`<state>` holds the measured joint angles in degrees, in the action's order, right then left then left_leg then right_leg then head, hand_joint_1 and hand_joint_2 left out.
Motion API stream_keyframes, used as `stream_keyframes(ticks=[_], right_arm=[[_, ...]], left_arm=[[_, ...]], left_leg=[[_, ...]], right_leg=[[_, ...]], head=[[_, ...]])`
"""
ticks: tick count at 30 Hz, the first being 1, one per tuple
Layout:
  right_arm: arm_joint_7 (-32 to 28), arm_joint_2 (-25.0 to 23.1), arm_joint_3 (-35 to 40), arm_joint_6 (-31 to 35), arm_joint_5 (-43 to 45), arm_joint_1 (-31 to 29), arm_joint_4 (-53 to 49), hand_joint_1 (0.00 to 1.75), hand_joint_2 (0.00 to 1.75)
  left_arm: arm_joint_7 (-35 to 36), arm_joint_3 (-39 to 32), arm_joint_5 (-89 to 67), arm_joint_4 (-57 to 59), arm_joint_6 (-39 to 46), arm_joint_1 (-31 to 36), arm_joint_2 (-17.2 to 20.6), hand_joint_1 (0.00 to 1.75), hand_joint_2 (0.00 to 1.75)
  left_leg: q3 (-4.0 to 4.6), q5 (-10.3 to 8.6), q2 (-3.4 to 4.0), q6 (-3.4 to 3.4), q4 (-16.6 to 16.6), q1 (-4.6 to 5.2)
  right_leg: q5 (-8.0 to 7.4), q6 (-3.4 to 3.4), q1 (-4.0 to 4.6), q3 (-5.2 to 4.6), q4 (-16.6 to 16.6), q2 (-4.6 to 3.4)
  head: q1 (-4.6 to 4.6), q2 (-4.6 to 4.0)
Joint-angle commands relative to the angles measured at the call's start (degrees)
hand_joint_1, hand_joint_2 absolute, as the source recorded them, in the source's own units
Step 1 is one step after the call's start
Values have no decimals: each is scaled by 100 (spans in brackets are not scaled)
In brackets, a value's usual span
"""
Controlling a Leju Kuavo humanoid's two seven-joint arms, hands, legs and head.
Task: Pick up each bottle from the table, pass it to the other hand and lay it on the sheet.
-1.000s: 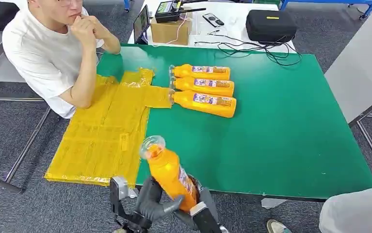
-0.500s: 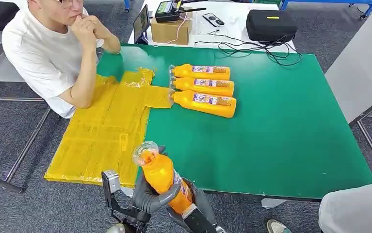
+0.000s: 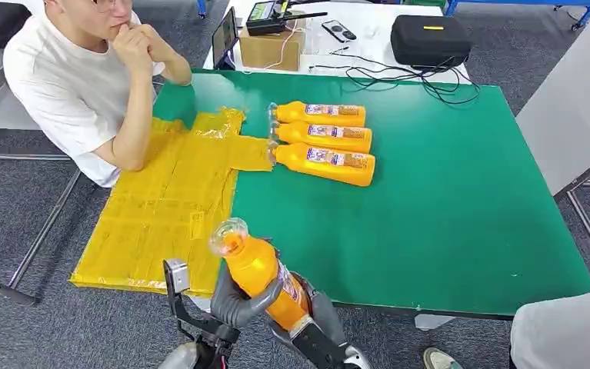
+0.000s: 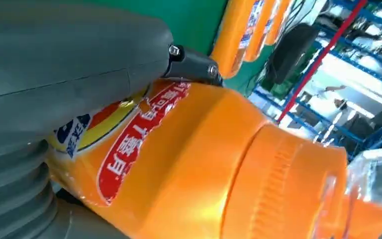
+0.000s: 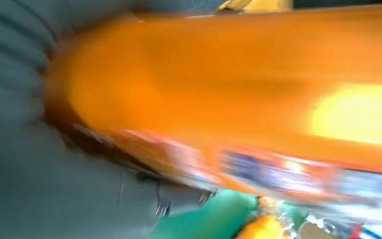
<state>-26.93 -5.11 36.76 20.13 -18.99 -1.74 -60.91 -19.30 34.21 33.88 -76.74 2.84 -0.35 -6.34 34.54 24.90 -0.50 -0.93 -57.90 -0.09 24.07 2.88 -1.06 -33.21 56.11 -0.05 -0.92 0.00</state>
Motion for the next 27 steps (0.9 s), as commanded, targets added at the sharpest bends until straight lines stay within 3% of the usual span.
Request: stream_keyframes(ticks=[1,3,7,8,13,15,20,24,27], right_arm=[[-94,-241,-82,254,-144,-105,-403,0,0],[-190,-252,-58,705,-487,-84,-450,0,0],[-436,-215,-125,997,-471,-50,-552,0,0],[-536,-141,-110,1236,-688,-91,-517,0,0],[-573,-83,-167,1206,-666,-127,-455,0,0],[-584,28,-199,1505,-946,-107,-418,0,0],[-877,180,-1029,1987,-679,272,-974,0,0],[-1255,-167,-1843,1987,-135,675,-1792,0,0],[-1307,-315,-2099,1987,156,782,-2218,0,0]], left_arm=[[-2,253,98,296,-306,-69,12,175,175],[-21,189,58,113,-313,-122,62,175,175],[-167,-71,-247,-225,-124,-92,40,175,175],[-575,-80,-948,-310,282,-26,65,175,175],[-511,-172,-1036,-344,287,-23,-11,175,175],[-837,-199,-1796,-419,624,-8,12,175,175],[-1025,-335,-2631,-775,867,-162,82,175,175],[-716,-479,-3484,-455,1455,-1,150,175,175],[-863,-688,-3928,-116,1891,256,72,175,175]], left_leg=[[-8,7,11,5,0,-3],[-8,7,7,5,-1,-3],[1,5,6,4,-2,-2],[-7,11,12,7,-5,-7],[-3,3,5,4,1,-3],[-7,2,-4,4,3,-2],[-10,6,-10,4,1,-4],[-4,4,-8,4,1,-1],[-4,4,-9,7,0,-2]], right_leg=[[4,-10,4,4,0,-8],[5,-10,5,6,1,-5],[3,-8,3,-1,2,-3],[6,-13,8,7,2,-6],[2,-8,4,3,-2,2],[4,-9,3,9,-4,10],[9,-11,5,13,-3,16],[7,-9,1,7,-1,12],[8,-13,2,5,2,13]], head=[[2,0],[2,0],[2,0],[0,0],[0,0],[0,0],[0,0],[0,0],[0,0]])
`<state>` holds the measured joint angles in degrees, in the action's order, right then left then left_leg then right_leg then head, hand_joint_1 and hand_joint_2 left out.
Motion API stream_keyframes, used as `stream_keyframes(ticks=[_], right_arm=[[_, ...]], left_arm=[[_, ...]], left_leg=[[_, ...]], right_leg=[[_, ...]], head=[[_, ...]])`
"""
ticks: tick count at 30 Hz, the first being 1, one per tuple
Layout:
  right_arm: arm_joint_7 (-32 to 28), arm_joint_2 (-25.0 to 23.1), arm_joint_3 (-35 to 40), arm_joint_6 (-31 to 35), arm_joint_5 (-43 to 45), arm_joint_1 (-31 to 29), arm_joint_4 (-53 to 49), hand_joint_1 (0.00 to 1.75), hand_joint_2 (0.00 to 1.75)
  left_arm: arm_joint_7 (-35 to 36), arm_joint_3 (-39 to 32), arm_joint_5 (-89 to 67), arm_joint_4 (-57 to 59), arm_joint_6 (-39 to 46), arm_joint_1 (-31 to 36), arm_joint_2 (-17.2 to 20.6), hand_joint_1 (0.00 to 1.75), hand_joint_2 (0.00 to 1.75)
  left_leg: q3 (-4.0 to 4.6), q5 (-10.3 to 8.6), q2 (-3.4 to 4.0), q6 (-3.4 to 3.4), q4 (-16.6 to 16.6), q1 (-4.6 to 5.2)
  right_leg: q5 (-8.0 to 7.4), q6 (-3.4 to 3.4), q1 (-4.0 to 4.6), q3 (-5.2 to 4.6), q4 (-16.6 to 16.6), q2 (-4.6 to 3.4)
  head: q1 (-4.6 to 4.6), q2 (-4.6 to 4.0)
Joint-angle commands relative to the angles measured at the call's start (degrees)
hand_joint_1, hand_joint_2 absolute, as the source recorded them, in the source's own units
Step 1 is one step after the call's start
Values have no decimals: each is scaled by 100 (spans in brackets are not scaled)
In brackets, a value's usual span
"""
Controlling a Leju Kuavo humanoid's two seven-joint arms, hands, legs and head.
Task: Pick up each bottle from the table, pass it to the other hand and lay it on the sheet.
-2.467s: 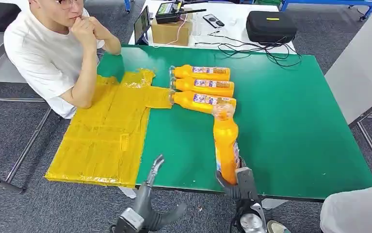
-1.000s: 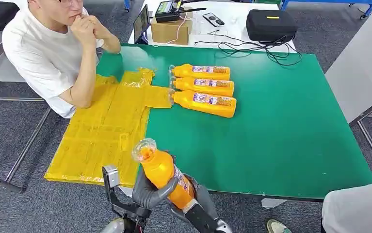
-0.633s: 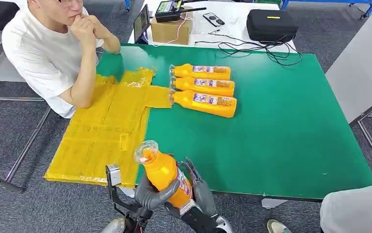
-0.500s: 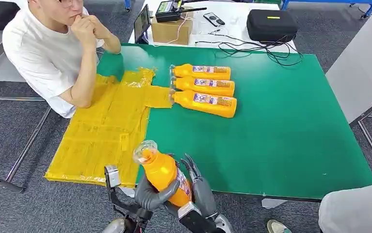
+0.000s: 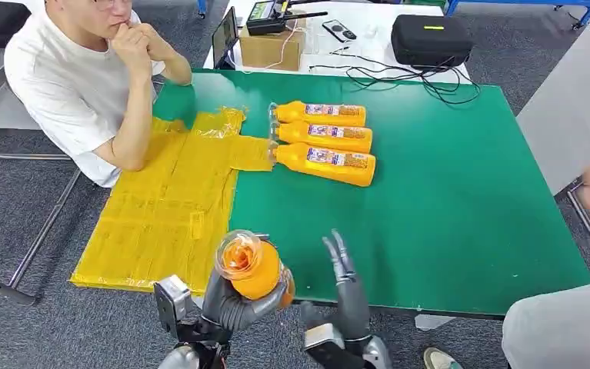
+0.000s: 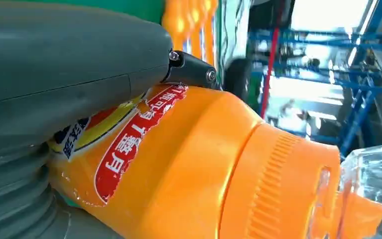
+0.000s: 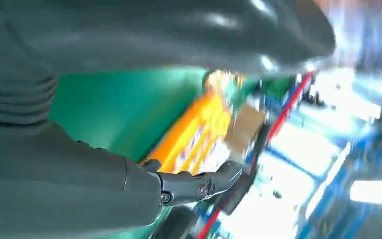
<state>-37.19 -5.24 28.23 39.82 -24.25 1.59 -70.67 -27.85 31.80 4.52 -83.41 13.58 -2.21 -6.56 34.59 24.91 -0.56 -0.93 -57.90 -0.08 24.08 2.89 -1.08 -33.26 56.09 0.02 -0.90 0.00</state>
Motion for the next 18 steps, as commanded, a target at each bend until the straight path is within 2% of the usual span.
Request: stream_keyframes(ticks=[1,2,3,5,6,12,13,17,18], right_arm=[[-281,-334,-1331,18,708,465,-1345,0,0],[-281,-378,-1421,18,726,478,-1440,0,0],[-281,-487,-1610,18,843,501,-1502,0,0],[-281,-516,-1707,18,850,464,-1387,0,0],[-215,-549,-1775,-268,1419,485,-1416,0,0],[-271,-504,-1654,-233,1282,479,-1407,0,0],[-208,-496,-1552,-474,1388,471,-1440,0,0],[-185,-497,-1461,-537,1376,422,-1397,0,0],[-142,-439,-1371,-767,1449,375,-1366,0,0]], left_arm=[[-68,-518,-1216,670,1009,541,83,175,175],[-56,-631,-1406,867,1214,638,51,175,175],[47,-796,-2160,1240,1875,795,-9,175,175],[31,-984,-2179,1469,1889,867,-44,175,175],[175,-1100,-2633,1756,2155,959,-40,175,175],[238,-1322,-3319,2312,2521,1171,-64,175,175],[363,-1451,-3490,2631,2458,1344,-75,175,175],[187,-1534,-3712,3340,2355,1715,-24,175,175],[242,-1461,-4023,3546,2439,1803,51,175,175]], left_leg=[[-3,-1,-6,6,2,-1],[-9,2,-7,10,-1,-6],[-5,-2,-6,6,2,-1],[-14,-4,-10,8,6,-3],[-16,-3,-2,6,7,-4],[-19,-2,3,4,6,-4],[-14,-3,3,3,5,-3],[-24,-3,-2,8,7,-7],[-29,0,2,11,6,-9]], right_leg=[[3,-10,2,3,2,9],[6,-17,8,9,5,12],[3,-12,2,4,2,11],[3,-16,6,15,-3,16],[0,-12,6,14,-5,7],[2,-11,6,16,-5,5],[0,-7,4,12,-3,4],[2,-15,9,24,-6,8],[4,-21,11,28,-4,5]], head=[[0,0],[-2,0],[-2,0],[0,0],[-2,0],[-2,0],[-2,0],[-2,0],[-2,0]])
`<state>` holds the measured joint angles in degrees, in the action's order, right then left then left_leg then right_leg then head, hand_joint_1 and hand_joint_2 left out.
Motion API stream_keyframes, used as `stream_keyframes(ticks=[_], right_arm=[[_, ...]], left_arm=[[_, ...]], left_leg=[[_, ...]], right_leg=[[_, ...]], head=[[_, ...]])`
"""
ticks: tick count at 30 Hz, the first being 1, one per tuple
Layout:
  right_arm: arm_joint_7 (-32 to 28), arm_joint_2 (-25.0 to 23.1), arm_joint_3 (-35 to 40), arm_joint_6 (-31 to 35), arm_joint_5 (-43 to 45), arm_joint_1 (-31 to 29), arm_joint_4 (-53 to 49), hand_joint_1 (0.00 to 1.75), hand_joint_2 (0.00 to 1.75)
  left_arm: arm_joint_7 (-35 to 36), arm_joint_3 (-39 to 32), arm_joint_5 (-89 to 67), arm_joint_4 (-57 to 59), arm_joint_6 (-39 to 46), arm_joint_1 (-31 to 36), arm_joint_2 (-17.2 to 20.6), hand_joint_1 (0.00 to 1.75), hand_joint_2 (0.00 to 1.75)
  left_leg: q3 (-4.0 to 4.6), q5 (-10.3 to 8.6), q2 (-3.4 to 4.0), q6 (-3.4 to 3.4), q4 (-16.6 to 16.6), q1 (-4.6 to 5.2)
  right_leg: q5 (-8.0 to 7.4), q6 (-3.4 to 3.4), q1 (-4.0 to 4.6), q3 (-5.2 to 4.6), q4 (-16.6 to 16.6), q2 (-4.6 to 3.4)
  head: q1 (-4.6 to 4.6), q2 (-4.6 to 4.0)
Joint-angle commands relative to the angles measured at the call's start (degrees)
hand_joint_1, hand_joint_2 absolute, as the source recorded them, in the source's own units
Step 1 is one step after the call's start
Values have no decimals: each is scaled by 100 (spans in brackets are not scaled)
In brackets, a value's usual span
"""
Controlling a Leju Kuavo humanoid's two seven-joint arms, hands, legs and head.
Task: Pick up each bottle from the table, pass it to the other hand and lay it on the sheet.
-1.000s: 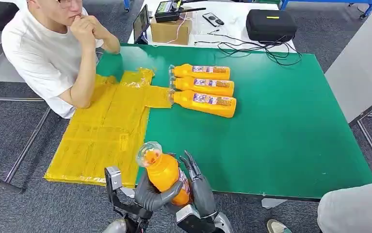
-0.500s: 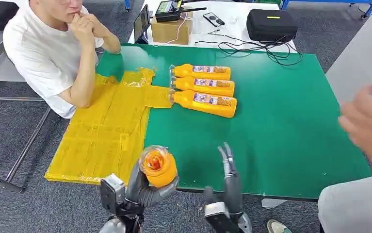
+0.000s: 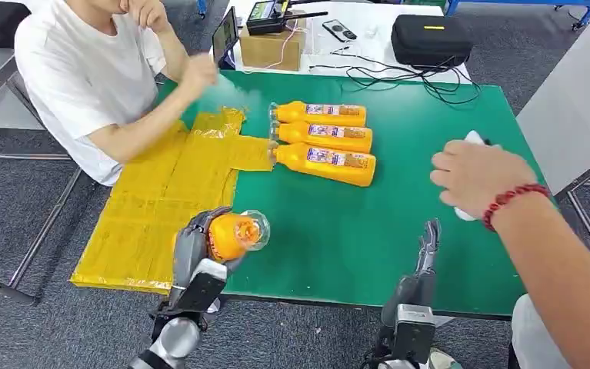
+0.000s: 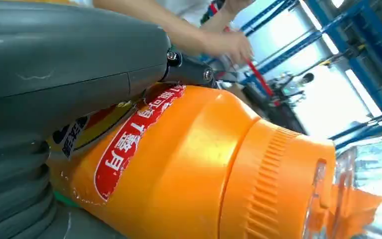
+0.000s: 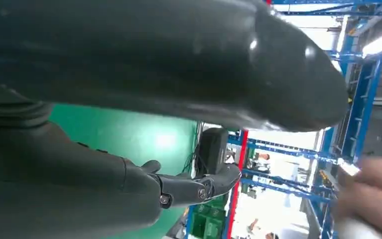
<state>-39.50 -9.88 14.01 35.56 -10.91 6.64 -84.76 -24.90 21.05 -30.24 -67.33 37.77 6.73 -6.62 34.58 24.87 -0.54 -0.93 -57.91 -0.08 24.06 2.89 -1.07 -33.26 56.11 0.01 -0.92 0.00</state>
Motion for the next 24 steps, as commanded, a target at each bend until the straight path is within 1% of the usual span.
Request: stream_keyframes(ticks=[1,3,5,7,8,9,11,12,13,14,15,16,17,18,19,21,24], right_arm=[[63,22,60,-402,119,-169,89,0,0],[65,-5,30,-500,142,-255,211,0,0],[119,-37,-39,-581,234,-298,303,0,0],[101,-67,-96,-635,276,-319,405,0,0],[76,-84,-97,-716,331,-346,478,0,0],[32,-40,-37,-831,321,-351,598,0,0],[-50,23,132,-952,310,-289,553,0,0],[-50,25,153,-940,310,-266,533,0,0],[-50,54,208,-915,373,-239,542,0,0],[-50,51,206,-878,394,-236,581,0,0],[-50,18,165,-845,462,-228,657,0,0],[-50,11,155,-849,488,-229,675,0,0],[-50,3,131,-831,510,-229,711,0,0],[-50,1,120,-795,500,-231,722,0,0],[-50,-1,98,-776,514,-233,738,0,0],[-50,9,65,-765,525,-241,725,0,0],[-50,7,29,-768,513,-251,732,0,0]], left_arm=[[123,-355,-854,2269,28,1060,108,175,175],[214,-554,-952,3102,-66,1469,93,175,175],[472,-526,-1256,3719,-13,1748,133,175,175],[614,-541,-1423,4190,-89,1922,180,175,175],[762,-545,-1515,4387,-173,1981,247,175,175],[858,-516,-1638,4563,-238,1998,358,175,175],[894,-411,-1888,4901,-366,2034,570,175,175],[880,-418,-1893,4915,-380,2041,598,175,175],[995,-413,-2038,4961,-148,2067,640,175,175],[954,-472,-2049,4911,81,2057,631,175,175],[959,-553,-2016,4867,133,2089,593,171,175],[916,-630,-1946,4823,141,2082,568,148,175],[869,-688,-1905,4755,165,2095,523,49,175],[897,-731,-1930,4693,223,2098,489,12,175],[940,-712,-2035,4593,223,2107,458,14,175],[831,-766,-1991,4516,159,2087,327,2,175],[758,-927,-1822,4432,52,2079,174,0,175]], left_leg=[[-21,2,3,9,5,-6],[-27,2,8,10,9,-8],[-29,-5,-4,10,13,-7],[-24,-5,-3,7,12,-5],[-29,-4,11,8,10,-9],[-33,-2,22,4,13,-3],[-49,0,41,10,18,-11],[-50,-1,36,6,18,-4],[-64,0,37,8,22,-6],[-65,2,35,8,17,-6],[-72,1,51,14,23,-11],[-72,6,45,14,15,-7],[-70,8,54,20,16,-10],[-71,7,55,23,17,-10],[-74,7,43,20,13,-7],[-73,2,39,23,14,-7],[-56,1,27,20,7,-15]], right_leg=[[3,-16,8,21,-4,2],[0,-19,11,27,-9,-2],[-1,-19,9,31,-11,11],[-3,-15,8,27,-10,5],[-5,-19,12,30,-9,-8],[-8,-15,5,27,-9,-18],[-19,-35,16,38,-16,-30],[-18,-28,8,39,-14,-27],[-17,-30,10,53,-17,-27],[-15,-28,10,54,-11,-25],[-19,-40,16,57,-17,-38],[-16,-29,11,54,-8,-33],[-18,-35,15,53,-8,-44],[-19,-35,17,47,-8,-50],[-14,-31,15,52,-5,-39],[-14,-30,15,51,-5,-35],[-10,-29,18,37,1,-23]], head=[[0,0],[0,0],[0,0],[2,0],[-2,0],[0,0],[0,0],[0,0],[2,0],[0,0],[4,0],[0,0],[0,0],[0,0],[0,0],[0,0],[0,0]])
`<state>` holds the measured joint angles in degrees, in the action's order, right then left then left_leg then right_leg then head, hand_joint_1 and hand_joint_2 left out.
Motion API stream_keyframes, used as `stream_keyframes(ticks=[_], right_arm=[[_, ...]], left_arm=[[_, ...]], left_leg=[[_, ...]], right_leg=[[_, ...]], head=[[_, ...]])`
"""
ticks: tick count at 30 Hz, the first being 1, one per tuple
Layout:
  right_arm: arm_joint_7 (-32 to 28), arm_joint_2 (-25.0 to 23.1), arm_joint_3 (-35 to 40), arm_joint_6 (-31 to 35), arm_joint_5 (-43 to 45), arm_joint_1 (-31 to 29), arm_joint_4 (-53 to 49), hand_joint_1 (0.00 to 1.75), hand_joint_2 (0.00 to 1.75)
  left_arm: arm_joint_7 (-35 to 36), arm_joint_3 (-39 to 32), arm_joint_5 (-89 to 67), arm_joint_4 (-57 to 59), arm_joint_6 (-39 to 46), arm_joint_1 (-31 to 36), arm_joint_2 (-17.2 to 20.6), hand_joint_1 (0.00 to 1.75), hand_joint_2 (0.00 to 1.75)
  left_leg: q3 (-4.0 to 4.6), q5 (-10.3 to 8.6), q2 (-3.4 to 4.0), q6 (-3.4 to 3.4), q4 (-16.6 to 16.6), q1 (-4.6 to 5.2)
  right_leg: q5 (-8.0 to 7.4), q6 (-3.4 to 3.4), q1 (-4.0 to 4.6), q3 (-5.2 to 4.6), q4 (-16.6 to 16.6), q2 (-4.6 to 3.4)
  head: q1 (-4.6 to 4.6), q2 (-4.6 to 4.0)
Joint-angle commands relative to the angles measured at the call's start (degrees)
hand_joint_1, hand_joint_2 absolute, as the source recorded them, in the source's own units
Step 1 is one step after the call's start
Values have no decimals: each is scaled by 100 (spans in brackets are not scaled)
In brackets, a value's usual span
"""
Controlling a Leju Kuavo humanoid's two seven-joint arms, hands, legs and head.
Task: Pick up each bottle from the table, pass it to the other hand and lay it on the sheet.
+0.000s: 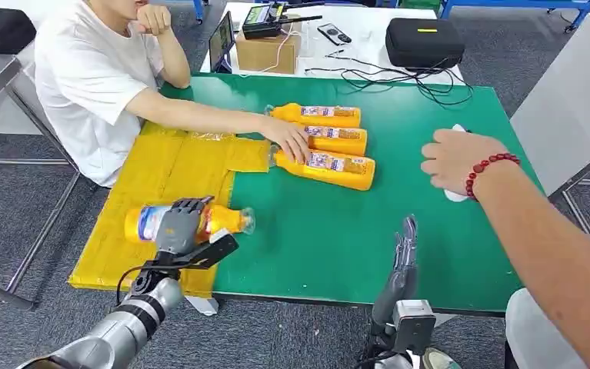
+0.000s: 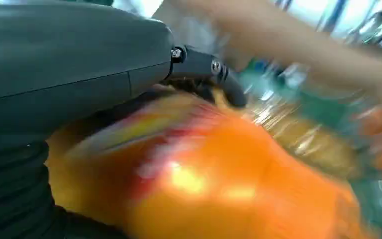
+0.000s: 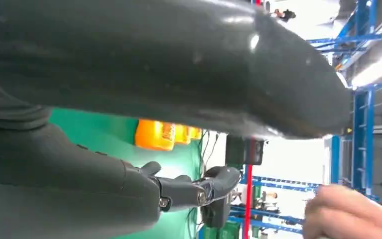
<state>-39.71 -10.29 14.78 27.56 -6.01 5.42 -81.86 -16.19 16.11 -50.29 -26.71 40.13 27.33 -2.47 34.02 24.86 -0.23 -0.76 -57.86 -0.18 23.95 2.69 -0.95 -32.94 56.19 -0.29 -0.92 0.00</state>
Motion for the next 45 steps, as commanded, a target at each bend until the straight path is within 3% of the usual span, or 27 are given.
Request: stream_keyframes(ticks=[1,6,11,14,24,27,33,38,40,41,43,45], right_arm=[[-29,49,-47,33,24,-130,441,0,0],[-29,31,-89,47,4,-134,437,0,0],[-29,-67,-238,-30,-66,-275,512,0,0],[-28,-98,-316,-5,-159,-167,533,0,0],[-29,-99,-306,0,-172,-145,537,0,0],[-29,-64,-212,78,-268,-81,559,0,0],[-29,119,101,451,-380,-67,568,0,0],[-29,202,176,590,-503,-101,593,0,0],[-29,406,361,1244,-1625,-178,843,0,0],[-29,382,240,1244,-1866,-149,846,0,0],[114,311,-288,1244,-3474,-111,943,0,0],[697,686,-276,1244,-4426,-256,1239,0,0]], left_arm=[[-112,-432,183,369,-184,19,-242,0,175],[-141,-498,255,353,-330,26,-340,0,175],[-179,-706,701,126,-1012,6,-653,0,175],[-728,-907,1534,-553,-1305,-296,-866,0,175],[-736,-870,1615,-739,-1318,-377,-875,0,175],[-1447,-681,2549,-1894,-1386,-880,-1004,0,175],[-1879,356,3468,-4177,-668,-1763,-983,0,175],[-1992,678,3525,-4531,-382,-1863,-895,0,175],[-2208,856,3768,-4893,-219,-1996,-914,0,175],[-2286,961,3802,-5079,-128,-2055,-908,0,175],[-2381,1035,3647,-5883,-13,-2368,-977,0,175],[-2381,1086,3231,-6666,-13,-2774,-1078,0,175]], left_leg=[[1,-3,-11,0,4,0],[5,1,-15,2,3,-4],[16,-3,-28,4,-2,0],[13,-13,-41,-8,4,6],[23,-13,-38,-12,1,7],[26,-11,-35,-12,-1,6],[58,-12,-33,-14,-5,7],[48,-1,-31,-10,-7,1],[54,-5,-29,-12,-4,5],[55,-6,-29,-13,-2,5],[56,-5,-30,-13,-3,2],[51,0,-31,-13,-6,4]], right_leg=[[4,-4,0,6,-5,13],[4,-13,4,18,-13,16],[4,-15,1,8,-10,29],[0,-6,-6,15,-15,37],[2,-1,-7,4,-9,37],[2,0,-5,0,-9,35],[2,1,-6,-31,-6,36],[9,-7,0,-18,-8,35],[5,-4,-5,-27,-8,32],[3,-3,-4,-28,-11,31],[3,-4,-1,-27,-14,34],[9,-5,-2,-23,-10,36]], head=[[0,0],[2,0],[0,0],[2,0],[0,0],[2,0],[2,0],[2,0],[2,0],[2,0],[0,0],[0,0]])
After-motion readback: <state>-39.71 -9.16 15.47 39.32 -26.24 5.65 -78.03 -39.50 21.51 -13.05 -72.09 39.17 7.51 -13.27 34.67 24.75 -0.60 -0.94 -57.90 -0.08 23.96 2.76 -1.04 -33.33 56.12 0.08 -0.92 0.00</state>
